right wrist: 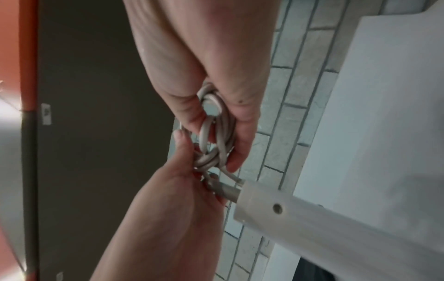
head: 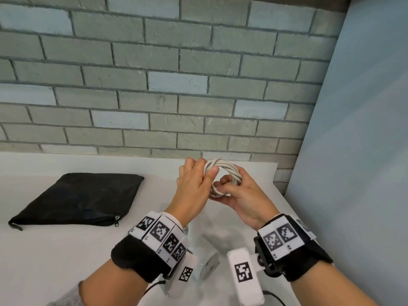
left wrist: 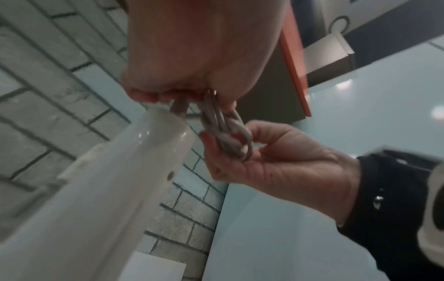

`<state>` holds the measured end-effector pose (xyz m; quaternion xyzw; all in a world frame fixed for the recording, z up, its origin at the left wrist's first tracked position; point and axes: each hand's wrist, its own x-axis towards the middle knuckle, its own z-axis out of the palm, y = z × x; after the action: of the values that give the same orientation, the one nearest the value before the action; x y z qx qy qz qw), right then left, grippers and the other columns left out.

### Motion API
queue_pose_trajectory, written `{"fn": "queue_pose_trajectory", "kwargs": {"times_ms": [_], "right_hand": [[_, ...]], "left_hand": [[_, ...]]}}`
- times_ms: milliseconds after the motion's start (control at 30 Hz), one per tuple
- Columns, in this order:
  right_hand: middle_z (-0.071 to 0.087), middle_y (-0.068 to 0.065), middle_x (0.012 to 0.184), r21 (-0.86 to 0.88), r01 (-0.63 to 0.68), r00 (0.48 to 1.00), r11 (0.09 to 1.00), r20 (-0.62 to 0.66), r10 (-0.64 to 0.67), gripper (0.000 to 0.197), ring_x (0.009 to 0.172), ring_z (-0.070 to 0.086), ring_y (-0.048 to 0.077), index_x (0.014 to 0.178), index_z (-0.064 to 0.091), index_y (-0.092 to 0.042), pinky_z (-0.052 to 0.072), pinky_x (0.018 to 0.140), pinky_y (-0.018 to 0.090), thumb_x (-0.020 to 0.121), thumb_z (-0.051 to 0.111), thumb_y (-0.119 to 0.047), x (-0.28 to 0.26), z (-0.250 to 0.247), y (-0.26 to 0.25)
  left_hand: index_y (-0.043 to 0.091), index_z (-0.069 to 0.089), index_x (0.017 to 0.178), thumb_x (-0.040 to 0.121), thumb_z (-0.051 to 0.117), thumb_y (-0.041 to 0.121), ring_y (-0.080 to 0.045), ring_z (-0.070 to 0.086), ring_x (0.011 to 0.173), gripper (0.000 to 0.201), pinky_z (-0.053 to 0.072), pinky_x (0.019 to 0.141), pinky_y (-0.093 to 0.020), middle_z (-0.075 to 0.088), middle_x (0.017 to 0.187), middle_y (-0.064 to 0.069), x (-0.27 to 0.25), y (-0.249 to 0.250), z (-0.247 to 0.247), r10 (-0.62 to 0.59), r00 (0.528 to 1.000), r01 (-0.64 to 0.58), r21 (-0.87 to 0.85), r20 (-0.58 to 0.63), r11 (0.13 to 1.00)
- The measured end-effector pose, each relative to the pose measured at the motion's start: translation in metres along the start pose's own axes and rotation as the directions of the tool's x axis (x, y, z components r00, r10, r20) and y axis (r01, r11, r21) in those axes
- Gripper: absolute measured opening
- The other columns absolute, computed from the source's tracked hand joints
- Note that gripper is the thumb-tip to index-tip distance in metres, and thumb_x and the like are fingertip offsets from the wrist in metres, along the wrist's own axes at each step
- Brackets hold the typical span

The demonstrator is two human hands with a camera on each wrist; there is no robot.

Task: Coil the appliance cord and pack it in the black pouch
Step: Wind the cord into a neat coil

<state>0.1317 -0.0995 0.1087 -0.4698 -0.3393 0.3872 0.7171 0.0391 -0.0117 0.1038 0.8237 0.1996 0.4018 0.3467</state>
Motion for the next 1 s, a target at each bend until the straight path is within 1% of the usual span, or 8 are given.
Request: {"fn": "queue_pose_trajectory", "kwargs": {"times_ms": [100,267,367,500,633,767,867,1000], "right_hand": [[0.053,0.009,0.084,-0.004,-0.036,0.997,0.999,0.067,0.036,0.057,0.082,0.060,0.020,0.122,0.043,-0.007,0.057,0.080,0.044,0.072,0.050,0.019,-0.001,-0.008,-0.008],[0.052,0.016,0.119,-0.179,-0.137,0.953,0.974,0.245,0.178,0.073,0.103,0.060,0.026,0.133,0.039,-0.020,0.056,0.084,0.045,0.068,0.051,0.012,-0.004,-0.024,-0.024],[0.056,0.018,0.101,-0.434,-0.168,0.981,0.885,0.011,0.192,0.057,0.077,0.066,0.026,0.128,0.036,-0.010,0.059,0.062,0.035,0.077,0.057,0.003,-0.003,-0.018,-0.026],[0.061,0.015,0.073,-0.276,-0.058,0.977,0.959,-0.213,-0.002,0.023,0.052,0.065,0.023,0.103,0.039,-0.007,0.057,0.053,0.032,0.086,0.052,0.001,-0.002,-0.008,-0.013],[0.066,0.006,0.059,0.172,0.004,0.985,0.985,-0.169,0.025,0.017,0.060,0.067,0.021,0.089,0.039,-0.013,0.057,0.071,0.041,0.091,0.045,0.003,-0.004,-0.007,-0.005],[0.046,0.000,0.046,0.463,-0.015,0.991,0.886,-0.111,0.075,0.016,0.041,0.049,0.010,0.080,0.040,-0.012,0.055,0.049,0.027,0.093,0.039,-0.004,-0.003,-0.010,-0.007],[0.035,-0.006,0.045,0.419,-0.100,0.994,0.902,-0.005,0.112,0.006,0.037,0.034,0.005,0.084,0.045,-0.012,0.038,0.036,0.018,0.089,0.045,-0.016,-0.008,-0.011,-0.010],[0.039,-0.004,0.050,0.174,-0.097,0.994,0.980,0.064,0.088,0.017,0.042,0.038,0.009,0.099,0.054,-0.008,0.040,0.040,0.020,0.091,0.041,-0.016,-0.017,-0.019,-0.009]], "left_hand": [[0.026,0.039,0.072,0.092,0.044,0.034,-0.002,0.042,0.070,0.023,0.032,0.064,-0.020,0.036,0.076,0.011,0.002,0.007,-0.004,0.019,0.999,-0.018,-0.024,0.048,1.000],[0.012,0.048,0.071,0.087,0.056,0.030,-0.011,0.042,0.061,0.025,0.035,0.059,-0.026,0.043,0.065,0.003,0.012,0.016,-0.014,-0.054,0.993,0.060,-0.054,0.107,0.997],[0.003,0.054,0.079,0.085,0.059,0.031,-0.018,0.046,0.059,0.029,0.045,0.064,-0.040,0.049,0.065,-0.002,0.013,0.015,-0.017,-0.041,0.998,0.043,-0.044,0.039,0.998],[0.012,0.053,0.070,0.082,0.063,0.029,-0.026,0.050,0.060,0.023,0.052,0.069,-0.054,0.049,0.063,-0.003,0.015,0.007,-0.014,-0.062,0.996,0.058,-0.076,-0.059,0.995],[0.008,0.052,0.070,0.081,0.064,0.030,-0.040,0.059,0.069,0.027,0.053,0.069,-0.055,0.056,0.069,-0.016,0.016,0.001,-0.014,-0.099,0.987,0.084,-0.120,-0.127,0.989],[0.011,0.051,0.071,0.083,0.063,0.026,-0.031,0.060,0.058,0.023,0.055,0.054,-0.029,0.055,0.069,-0.014,0.016,-0.001,-0.011,-0.121,0.986,0.096,-0.207,-0.114,0.974],[0.012,0.054,0.073,0.083,0.063,0.026,-0.019,0.057,0.052,0.020,0.053,0.050,-0.021,0.052,0.065,-0.006,0.017,-0.002,-0.010,-0.149,0.984,0.121,-0.254,-0.094,0.959],[0.009,0.056,0.073,0.084,0.063,0.023,-0.016,0.056,0.049,0.020,0.056,0.052,-0.025,0.048,0.062,-0.001,0.020,-0.009,-0.013,-0.200,0.974,0.159,-0.311,-0.105,0.937]]}}
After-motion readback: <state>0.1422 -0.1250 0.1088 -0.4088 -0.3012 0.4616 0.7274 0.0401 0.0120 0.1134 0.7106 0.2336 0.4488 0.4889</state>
